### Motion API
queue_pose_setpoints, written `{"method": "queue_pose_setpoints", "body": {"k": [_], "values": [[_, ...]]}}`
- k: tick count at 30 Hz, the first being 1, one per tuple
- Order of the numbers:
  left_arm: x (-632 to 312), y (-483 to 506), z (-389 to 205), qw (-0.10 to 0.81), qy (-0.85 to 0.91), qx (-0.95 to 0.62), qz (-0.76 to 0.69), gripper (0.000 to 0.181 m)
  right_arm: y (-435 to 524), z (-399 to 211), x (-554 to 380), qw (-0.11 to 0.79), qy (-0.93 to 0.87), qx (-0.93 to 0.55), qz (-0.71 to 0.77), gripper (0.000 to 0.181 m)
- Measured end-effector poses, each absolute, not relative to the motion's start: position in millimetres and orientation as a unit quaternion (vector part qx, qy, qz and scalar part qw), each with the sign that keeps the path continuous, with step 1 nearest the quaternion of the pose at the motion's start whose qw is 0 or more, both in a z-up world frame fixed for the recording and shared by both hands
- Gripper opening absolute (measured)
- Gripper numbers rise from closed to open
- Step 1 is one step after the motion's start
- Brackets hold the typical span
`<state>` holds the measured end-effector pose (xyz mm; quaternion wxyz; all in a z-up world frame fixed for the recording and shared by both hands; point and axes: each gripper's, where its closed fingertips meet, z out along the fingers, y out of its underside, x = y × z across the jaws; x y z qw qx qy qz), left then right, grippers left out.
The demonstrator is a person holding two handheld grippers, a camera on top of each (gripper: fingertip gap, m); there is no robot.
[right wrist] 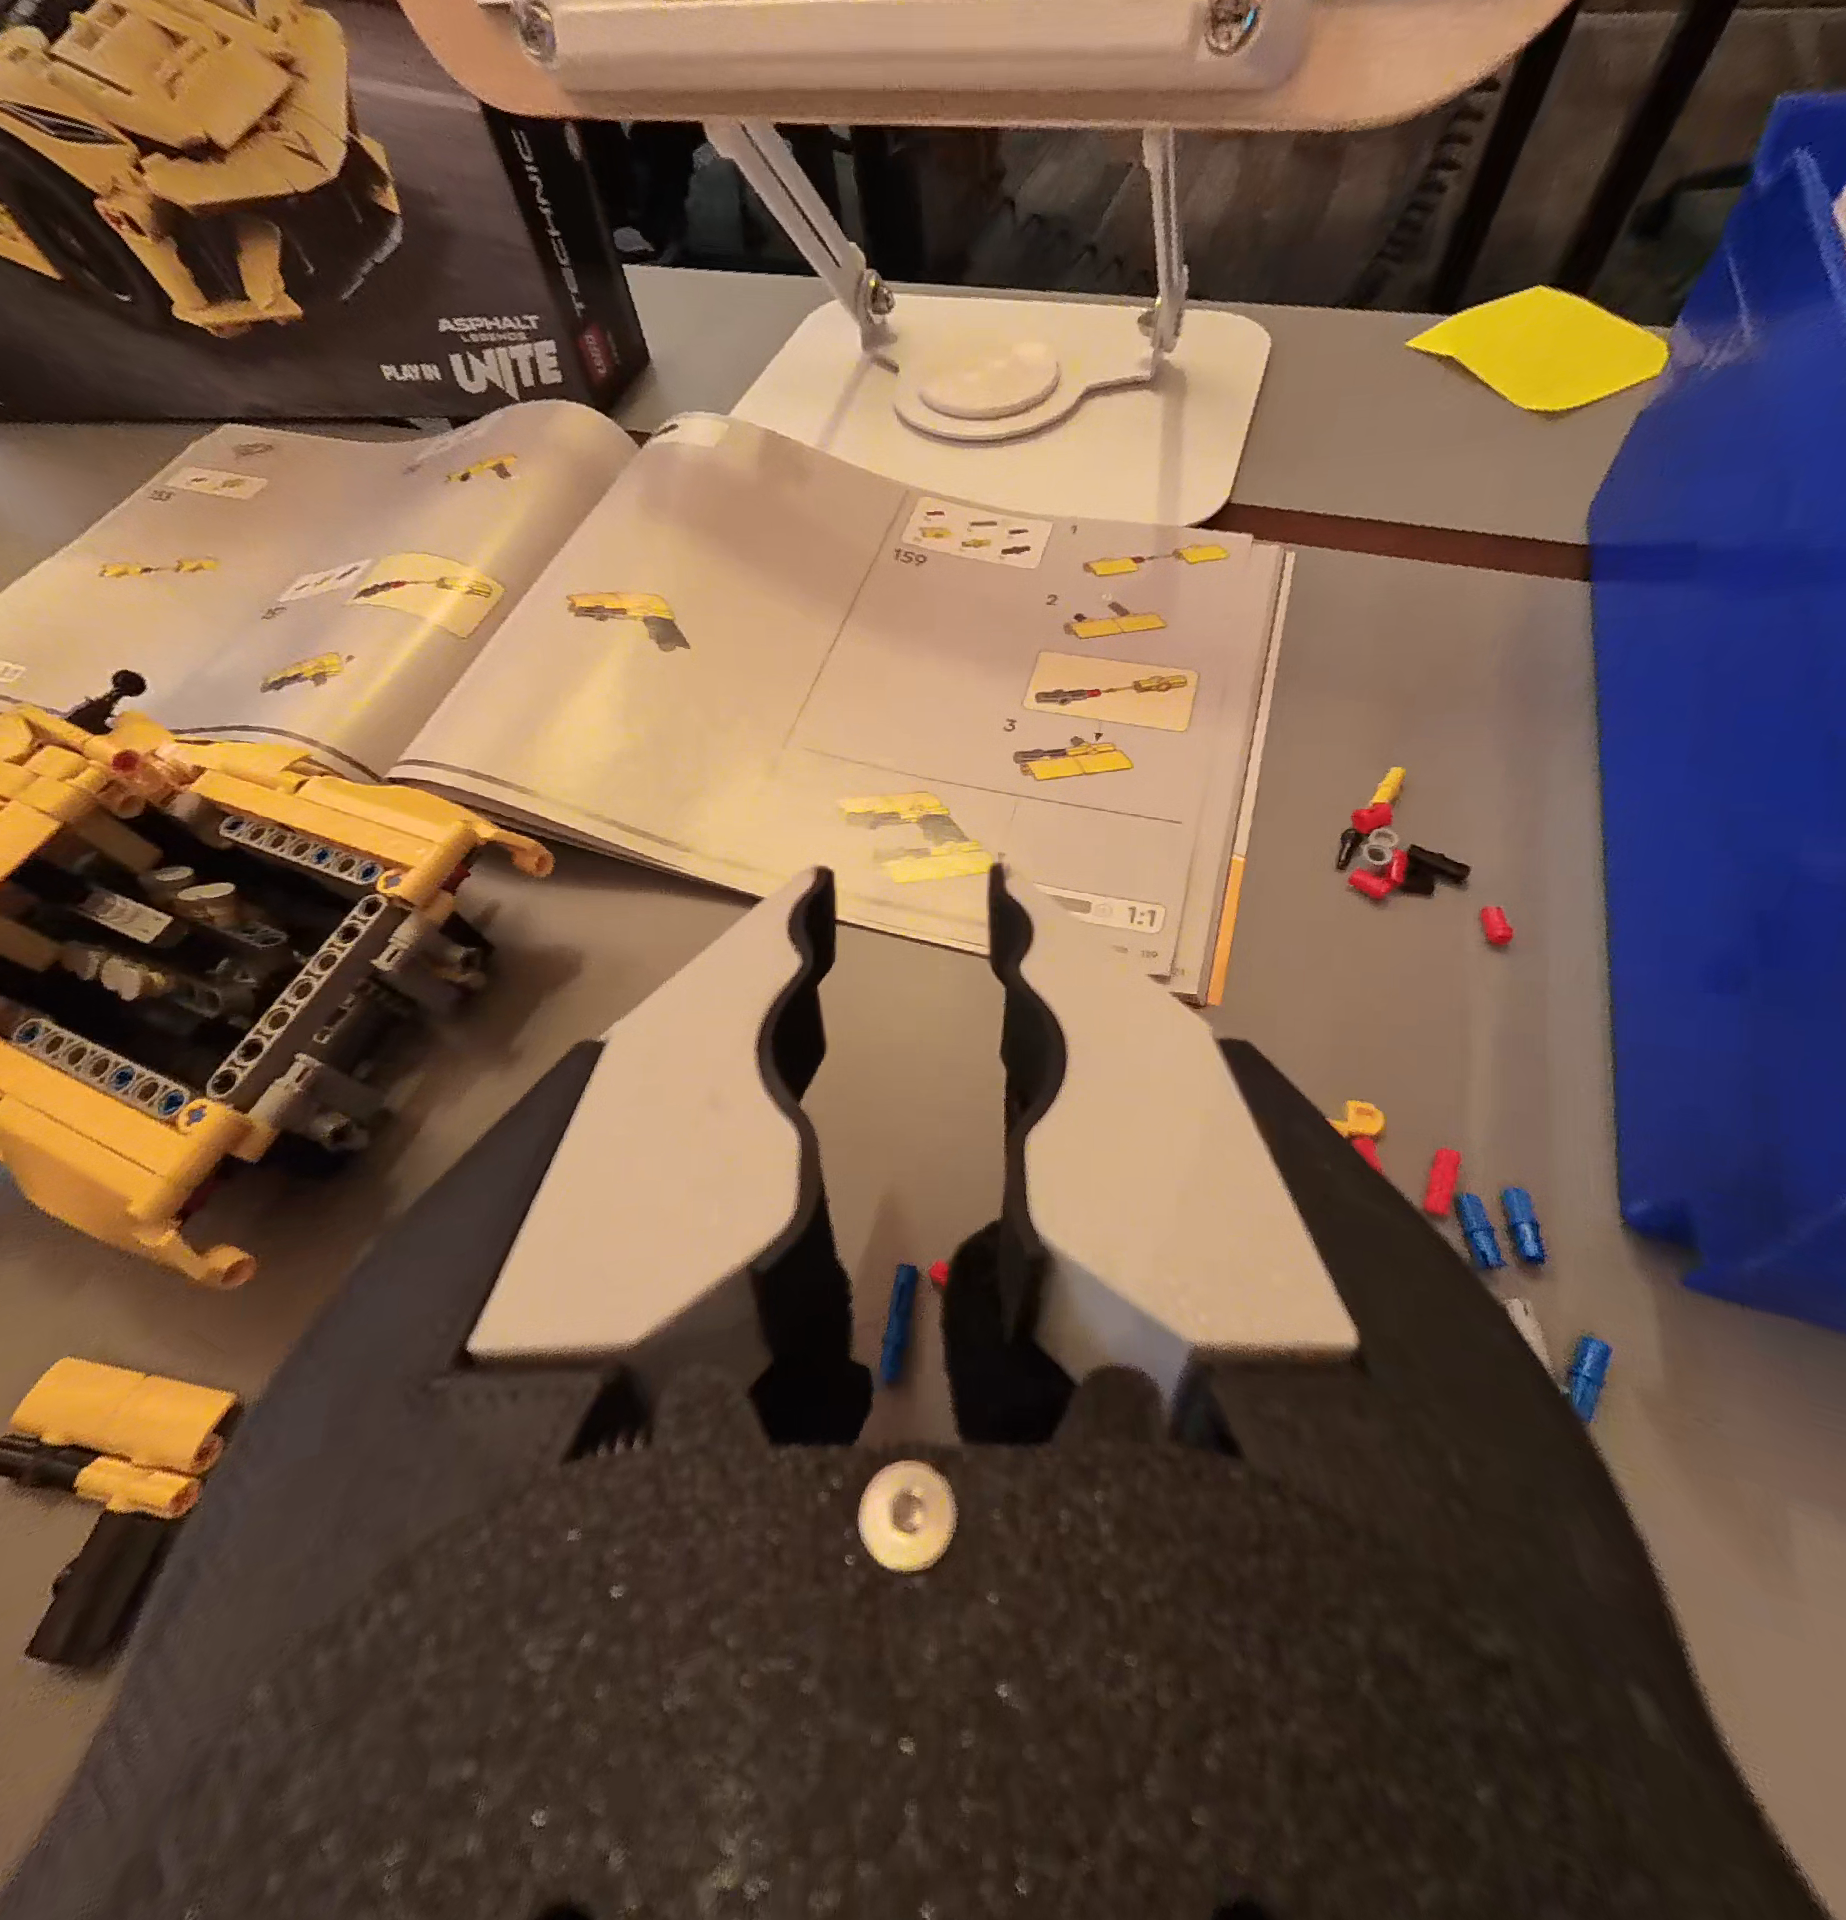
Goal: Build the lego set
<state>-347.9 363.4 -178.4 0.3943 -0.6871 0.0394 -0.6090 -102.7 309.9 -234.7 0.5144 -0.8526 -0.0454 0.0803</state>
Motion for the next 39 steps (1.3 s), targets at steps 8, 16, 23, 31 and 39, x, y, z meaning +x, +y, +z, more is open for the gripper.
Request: {"method": "queue_pose_setpoints", "body": {"k": [8,16,23,31,39], "values": [[-344,357,-175,0.393,0.051,-0.683,-0.614,0.007,309,-232,-117,0.517,-0.063,-0.846,0.114,0.026],[-328,342,-171,0.378,0.096,-0.676,-0.625,0.006,307,-225,-129,0.525,-0.086,-0.834,0.144,0.021],[-279,264,-145,0.282,0.227,-0.59,-0.721,0.006,256,-148,-238,0.543,-0.201,-0.666,0.47,0.03],[-259,232,-146,0.241,0.258,-0.569,-0.743,0.006,242,-143,-265,0.514,-0.218,-0.651,0.514,0.016],[-255,230,-153,0.289,0.315,-0.58,-0.694,0.017,236,-149,-251,0.451,-0.217,-0.665,0.554,0.004]]}}
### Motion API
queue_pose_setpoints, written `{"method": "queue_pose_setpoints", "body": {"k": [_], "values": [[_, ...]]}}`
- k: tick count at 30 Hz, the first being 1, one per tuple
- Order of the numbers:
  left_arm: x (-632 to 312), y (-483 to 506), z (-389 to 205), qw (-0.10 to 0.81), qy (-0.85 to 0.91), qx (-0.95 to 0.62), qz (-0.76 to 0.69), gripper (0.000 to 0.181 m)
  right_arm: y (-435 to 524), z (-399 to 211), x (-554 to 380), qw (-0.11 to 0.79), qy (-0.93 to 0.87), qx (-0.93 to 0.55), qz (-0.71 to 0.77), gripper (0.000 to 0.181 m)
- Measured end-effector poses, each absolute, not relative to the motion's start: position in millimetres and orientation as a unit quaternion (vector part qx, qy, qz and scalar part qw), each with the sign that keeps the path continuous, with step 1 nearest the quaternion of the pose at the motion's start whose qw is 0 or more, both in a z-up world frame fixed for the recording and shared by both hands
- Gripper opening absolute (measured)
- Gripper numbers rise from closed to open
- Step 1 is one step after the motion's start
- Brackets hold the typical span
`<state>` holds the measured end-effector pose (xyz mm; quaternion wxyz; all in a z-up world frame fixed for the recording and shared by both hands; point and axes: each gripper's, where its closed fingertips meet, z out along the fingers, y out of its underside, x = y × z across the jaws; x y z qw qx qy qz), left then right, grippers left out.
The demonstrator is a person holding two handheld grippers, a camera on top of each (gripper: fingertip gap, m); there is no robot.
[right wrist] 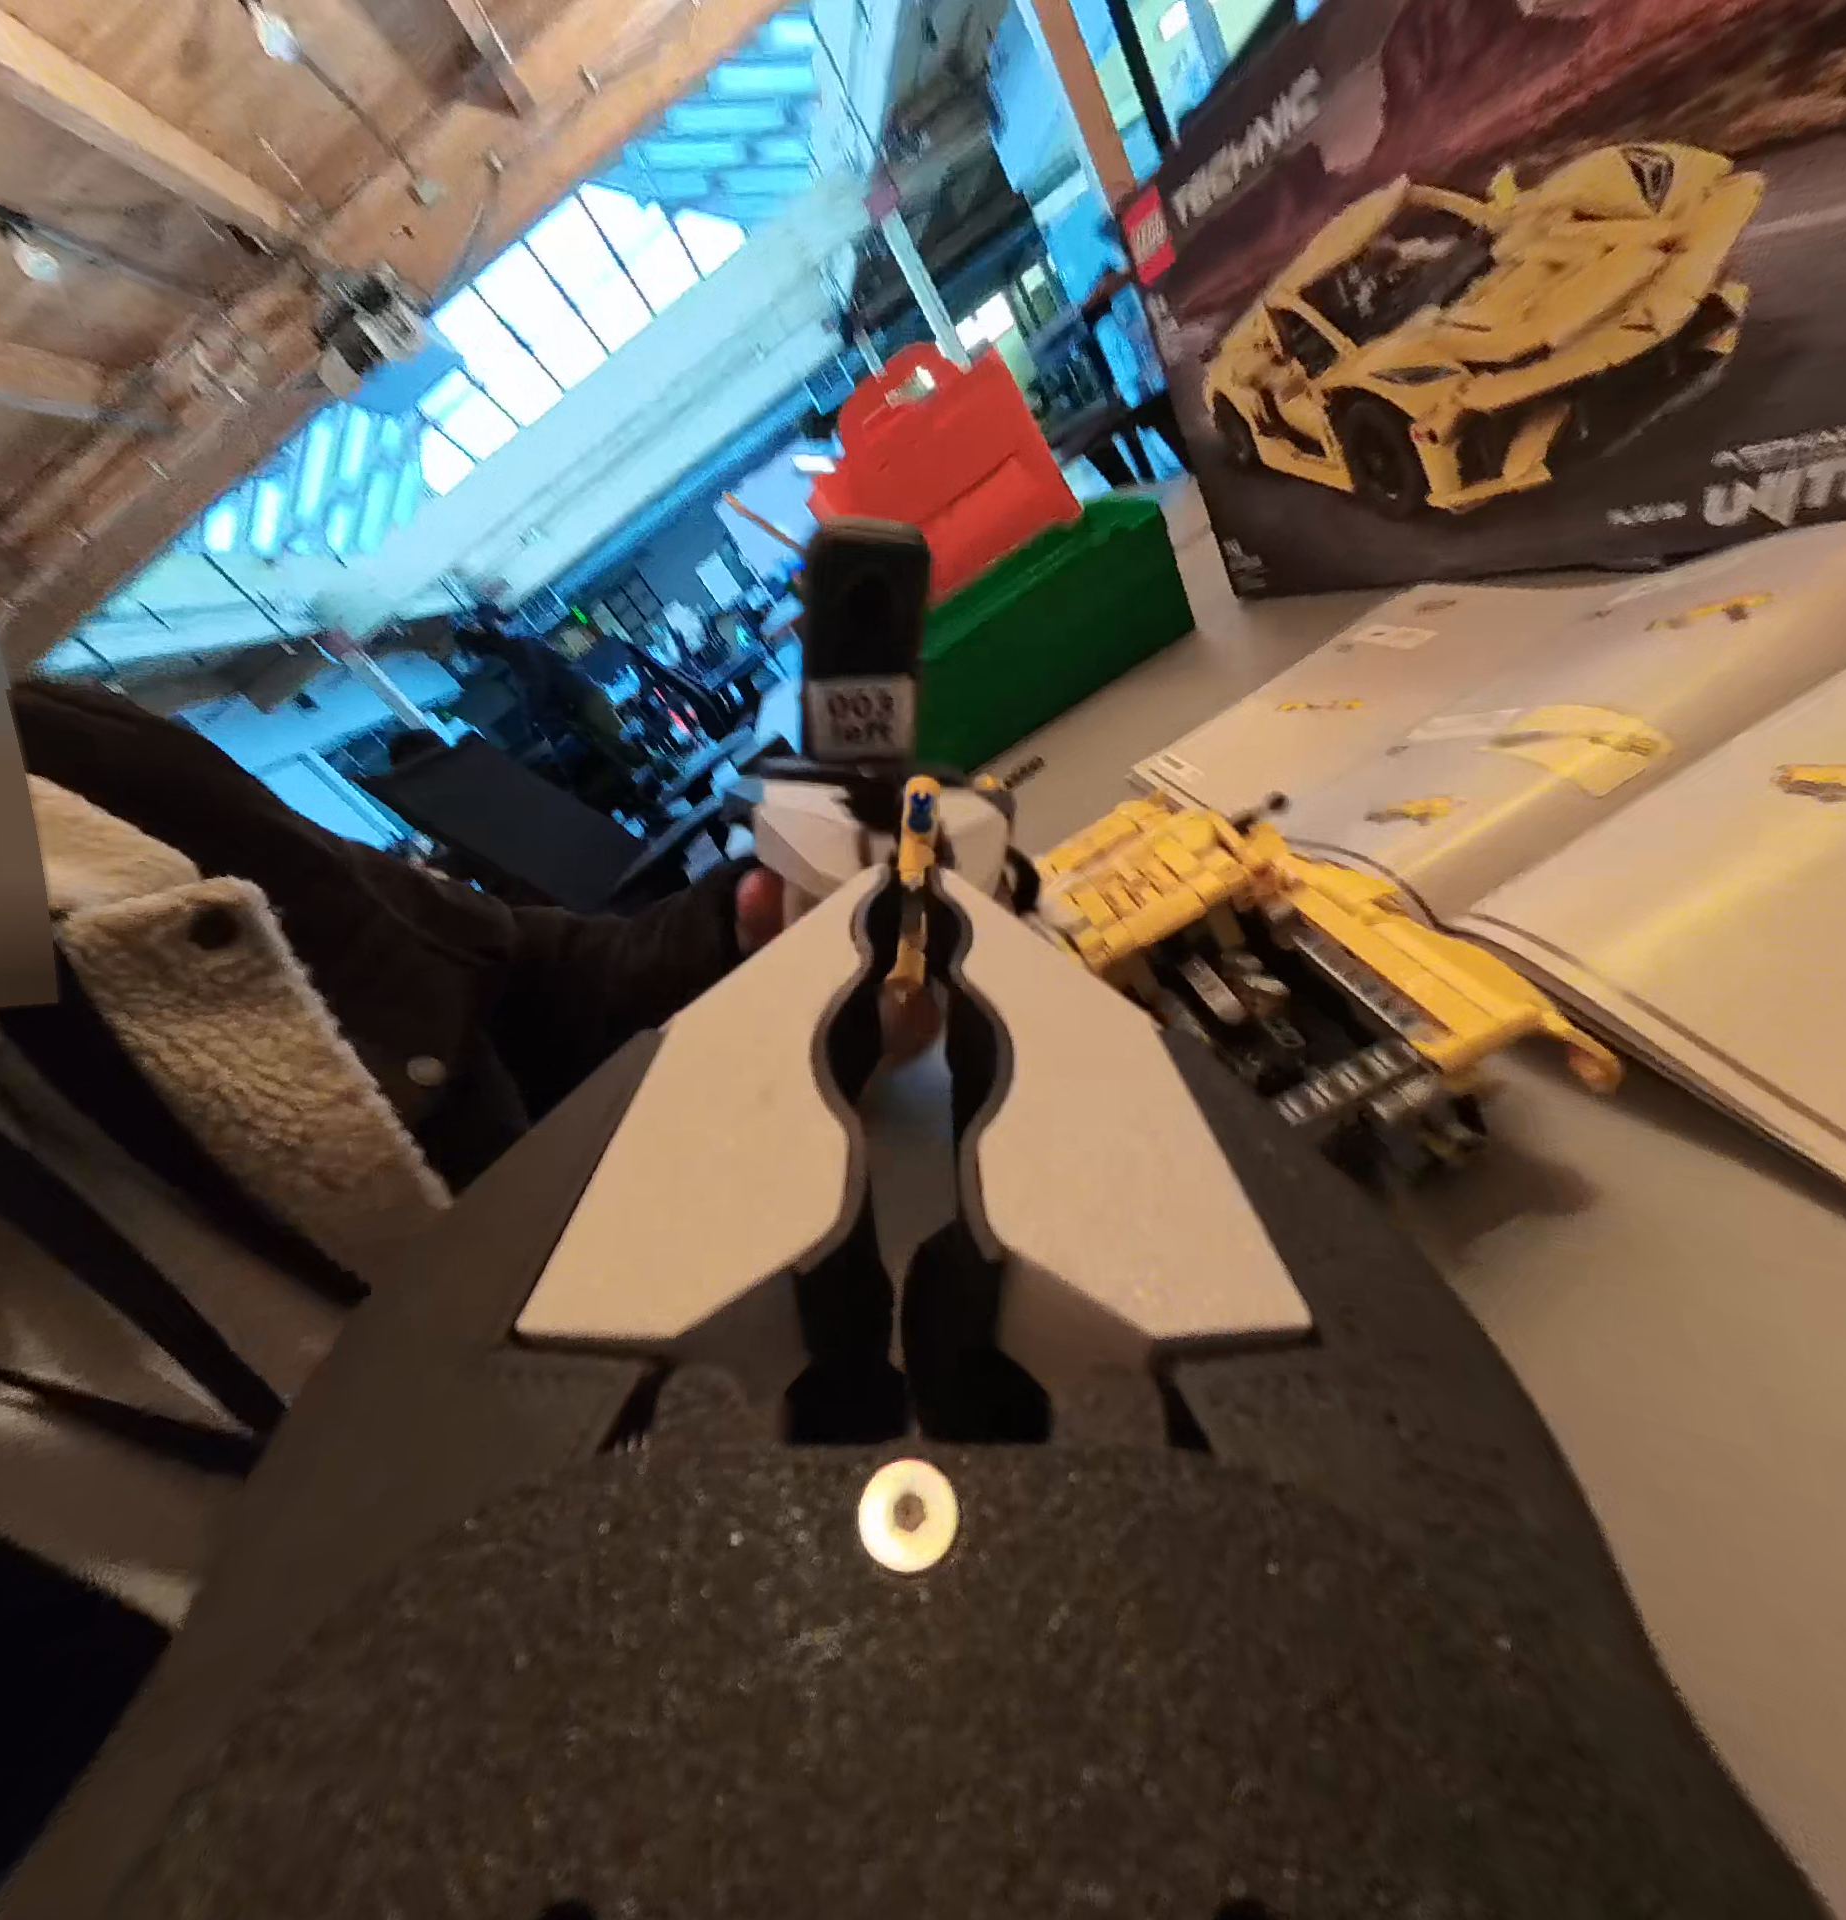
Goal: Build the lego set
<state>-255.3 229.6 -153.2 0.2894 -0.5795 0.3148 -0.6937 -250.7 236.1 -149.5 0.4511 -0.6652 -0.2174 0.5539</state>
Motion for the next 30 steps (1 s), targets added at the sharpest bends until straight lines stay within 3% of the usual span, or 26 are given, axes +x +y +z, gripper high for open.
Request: {"method": "queue_pose_setpoints", "body": {"k": [5,8,13,30], "values": [[-269,248,-160,0.385,0.381,-0.597,-0.592,0.025,206,-226,-207,0.26,-0.289,-0.782,0.487,0.004],[-273,246,-150,0.414,0.396,-0.574,-0.586,0.025,198,-268,-195,0.207,-0.342,-0.829,0.392,0.004],[-272,231,-144,0.418,0.418,-0.539,-0.599,0.024,189,-282,-195,0.153,-0.347,-0.837,0.393,0.004],[-267,164,-172,0.295,0.552,-0.489,-0.607,0.022,212,-302,-177,0.203,-0.406,-0.846,0.281,0.008]]}}
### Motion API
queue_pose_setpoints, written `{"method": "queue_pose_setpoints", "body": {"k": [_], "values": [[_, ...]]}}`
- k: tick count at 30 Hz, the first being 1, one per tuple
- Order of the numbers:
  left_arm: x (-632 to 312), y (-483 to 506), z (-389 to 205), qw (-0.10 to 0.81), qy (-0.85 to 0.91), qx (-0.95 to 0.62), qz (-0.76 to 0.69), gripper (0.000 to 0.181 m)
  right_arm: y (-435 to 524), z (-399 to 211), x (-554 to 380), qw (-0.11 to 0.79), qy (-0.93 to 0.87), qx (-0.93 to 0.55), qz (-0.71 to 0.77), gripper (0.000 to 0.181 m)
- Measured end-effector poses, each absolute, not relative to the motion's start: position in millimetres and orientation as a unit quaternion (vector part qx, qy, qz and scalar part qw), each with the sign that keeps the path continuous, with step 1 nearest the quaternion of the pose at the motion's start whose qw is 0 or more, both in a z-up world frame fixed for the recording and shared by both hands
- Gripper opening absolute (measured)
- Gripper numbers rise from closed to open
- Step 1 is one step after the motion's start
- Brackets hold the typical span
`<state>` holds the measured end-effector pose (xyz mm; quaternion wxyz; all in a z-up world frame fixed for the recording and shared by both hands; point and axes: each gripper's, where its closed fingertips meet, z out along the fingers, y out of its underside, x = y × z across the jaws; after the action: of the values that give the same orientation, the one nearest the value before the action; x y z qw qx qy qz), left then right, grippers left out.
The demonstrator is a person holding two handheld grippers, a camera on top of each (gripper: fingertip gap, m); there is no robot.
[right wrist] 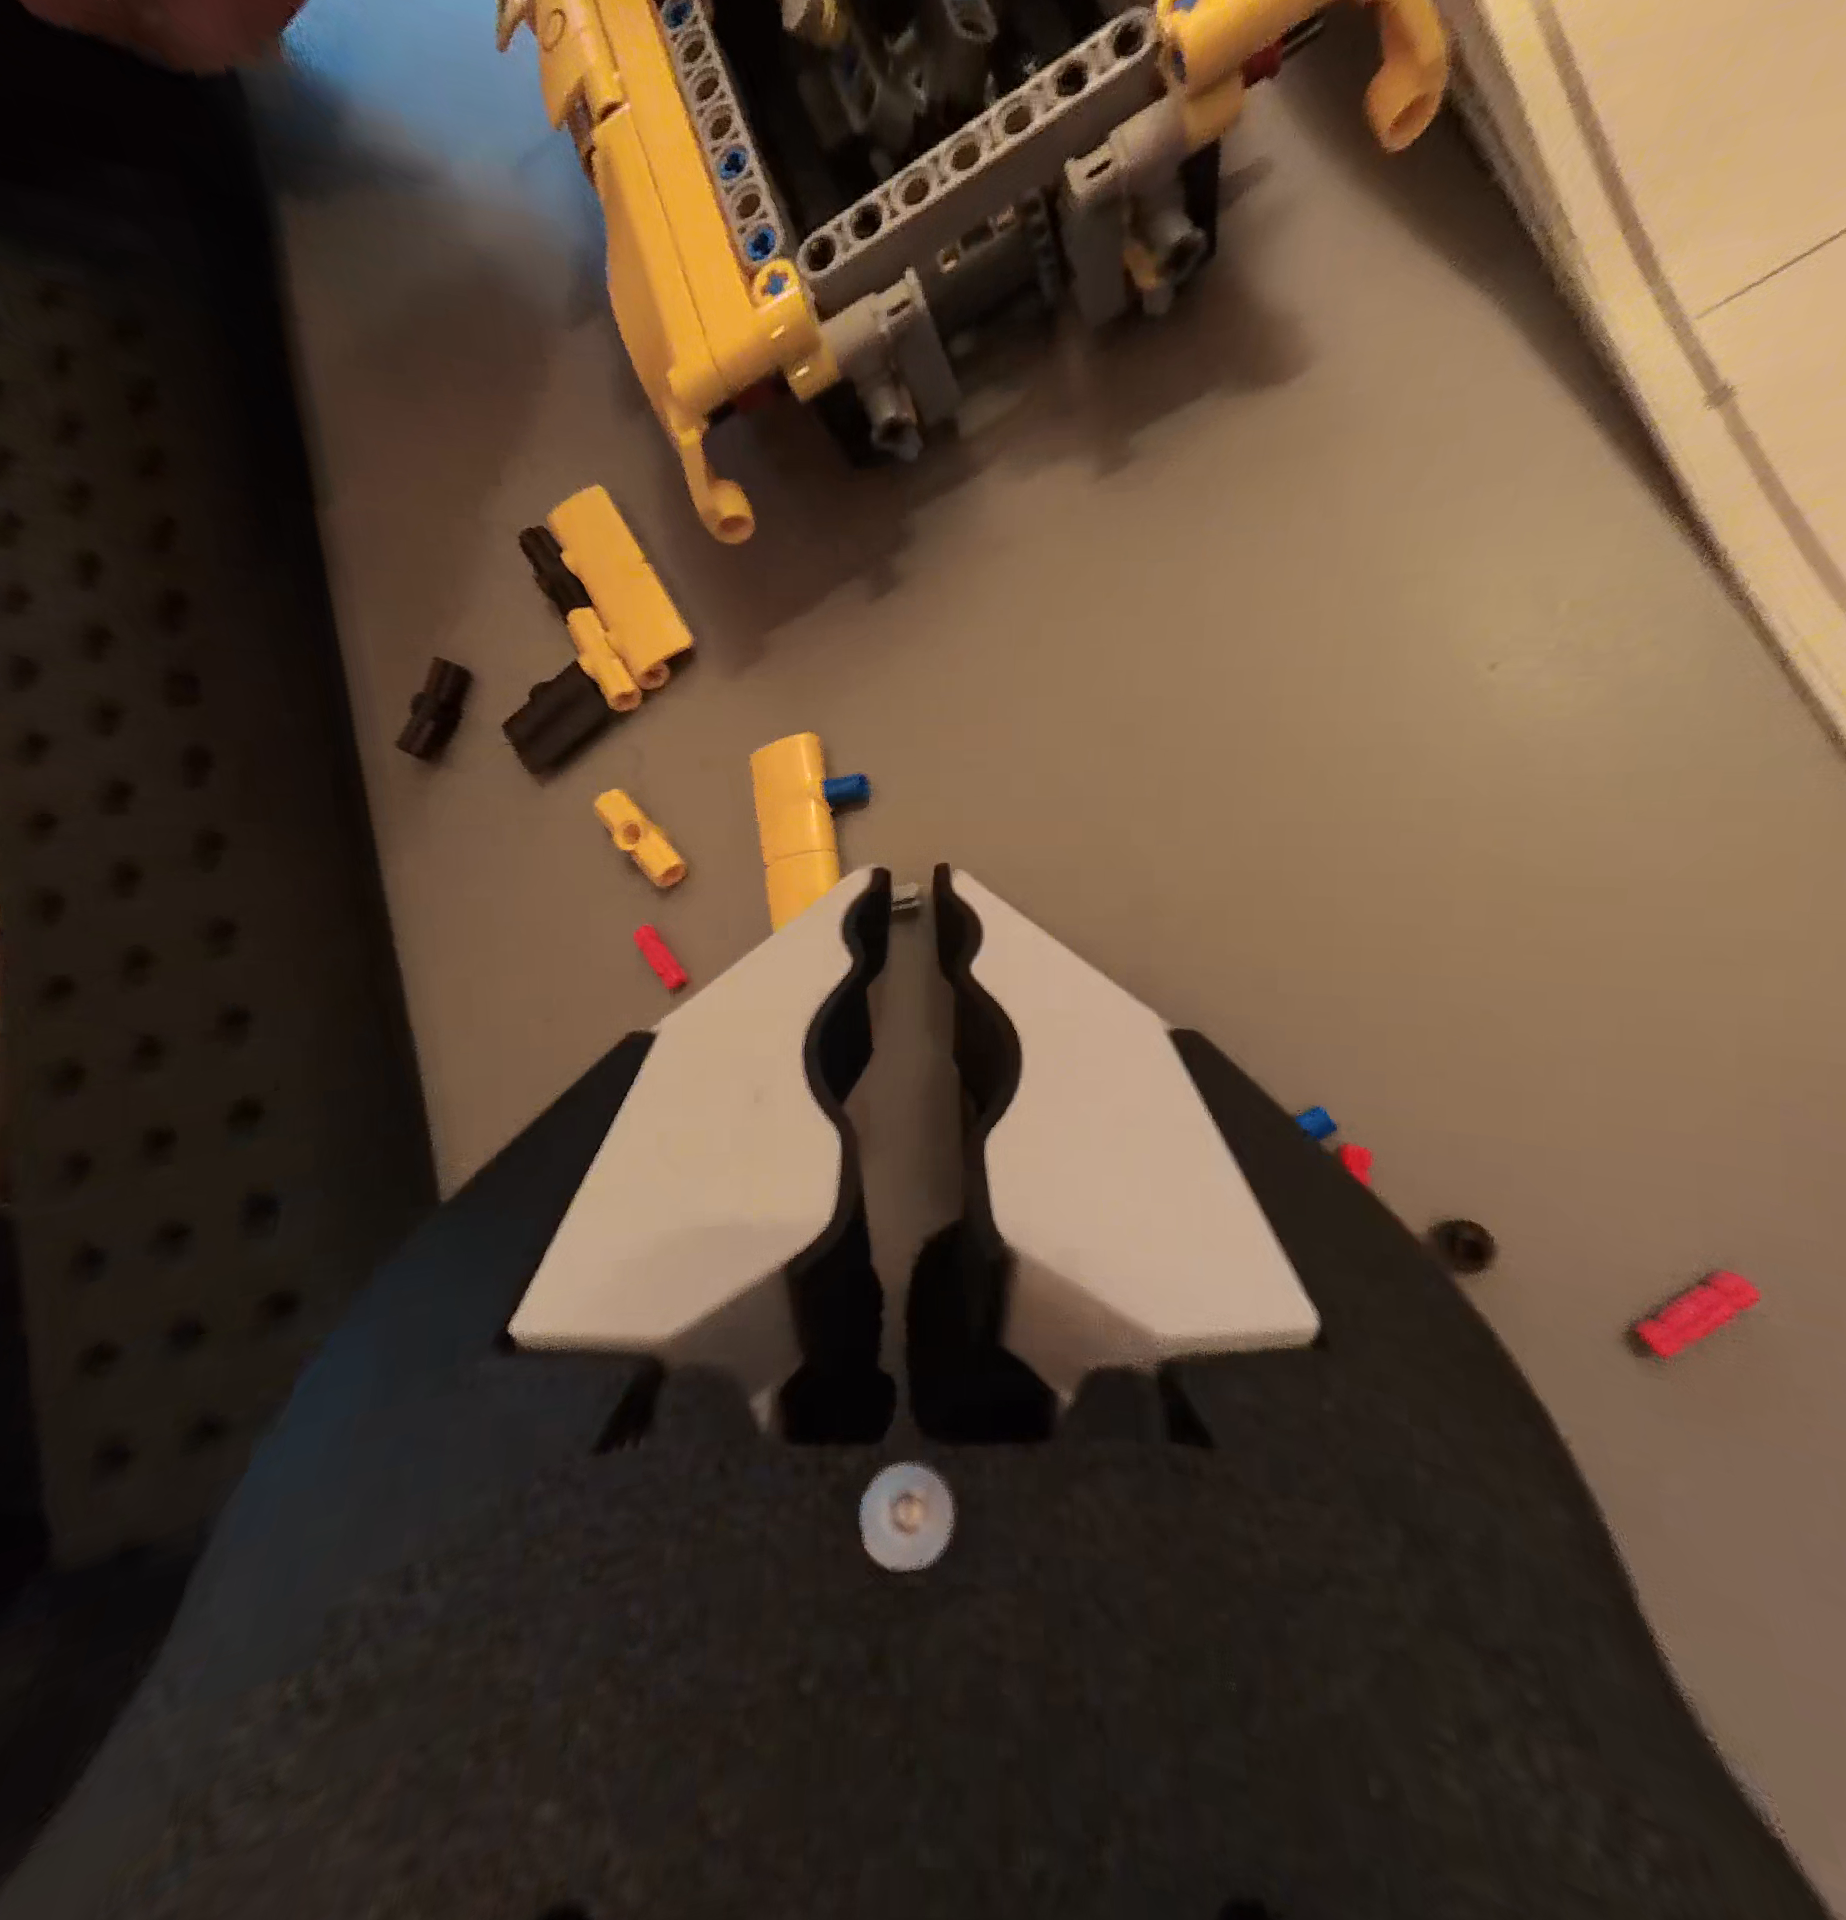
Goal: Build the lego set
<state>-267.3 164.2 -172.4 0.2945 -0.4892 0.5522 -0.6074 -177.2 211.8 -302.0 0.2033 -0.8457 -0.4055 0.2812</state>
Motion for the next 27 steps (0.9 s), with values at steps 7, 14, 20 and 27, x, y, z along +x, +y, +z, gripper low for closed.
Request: {"method": "queue_pose_setpoints", "body": {"k": [7,14,20,27], "values": [[-272,138,-206,0.223,0.62,-0.491,-0.57,0.02,206,-272,-185,0.336,-0.439,-0.788,0.27,0.033],[-275,135,-230,0.188,0.656,-0.509,-0.524,0.019,198,-288,-200,0.359,-0.518,-0.753,0.187,0.024],[-277,138,-234,0.184,0.661,-0.516,-0.513,0.019,194,-304,-194,0.311,-0.536,-0.77,0.154,0.015],[-279,139,-245,0.175,0.673,-0.523,-0.493,0.02,162,-297,-137,0.246,-0.524,-0.803,0.145,0.015]]}}
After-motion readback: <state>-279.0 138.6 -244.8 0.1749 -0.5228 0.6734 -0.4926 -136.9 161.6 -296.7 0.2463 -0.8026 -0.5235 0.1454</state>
